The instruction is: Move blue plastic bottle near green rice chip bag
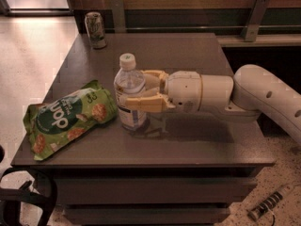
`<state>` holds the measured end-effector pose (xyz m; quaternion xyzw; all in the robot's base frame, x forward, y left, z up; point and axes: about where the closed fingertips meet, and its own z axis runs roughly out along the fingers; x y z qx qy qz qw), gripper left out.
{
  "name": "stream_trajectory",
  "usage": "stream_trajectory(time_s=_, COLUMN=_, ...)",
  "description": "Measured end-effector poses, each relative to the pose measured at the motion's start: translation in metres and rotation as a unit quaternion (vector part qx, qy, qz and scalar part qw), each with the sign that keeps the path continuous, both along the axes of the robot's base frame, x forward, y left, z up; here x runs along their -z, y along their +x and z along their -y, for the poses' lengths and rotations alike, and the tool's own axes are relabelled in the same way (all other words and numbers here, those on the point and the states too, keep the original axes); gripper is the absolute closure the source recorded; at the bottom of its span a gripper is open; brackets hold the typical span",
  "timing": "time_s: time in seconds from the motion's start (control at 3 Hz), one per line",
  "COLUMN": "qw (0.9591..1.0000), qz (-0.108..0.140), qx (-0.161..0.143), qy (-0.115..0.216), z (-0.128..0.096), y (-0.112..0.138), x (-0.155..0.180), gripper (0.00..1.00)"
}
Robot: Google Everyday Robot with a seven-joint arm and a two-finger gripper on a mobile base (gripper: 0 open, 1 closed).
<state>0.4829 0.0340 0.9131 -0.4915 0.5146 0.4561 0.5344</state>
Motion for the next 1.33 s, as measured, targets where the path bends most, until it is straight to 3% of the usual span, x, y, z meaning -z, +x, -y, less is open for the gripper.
stream_trajectory(time_s=0.67, qw=1.0, qz=-0.001, qx=0.0, qy=-0.001, z=-0.0008, y=-0.0004, x=-0.001, gripper=0.59)
stream_trajectory(time_s=1.33, qw=1.0, qz=0.0, qx=-0.005, qy=-0.001, z=-0.006, y=-0.0026, x=-0.0026, gripper=0.03)
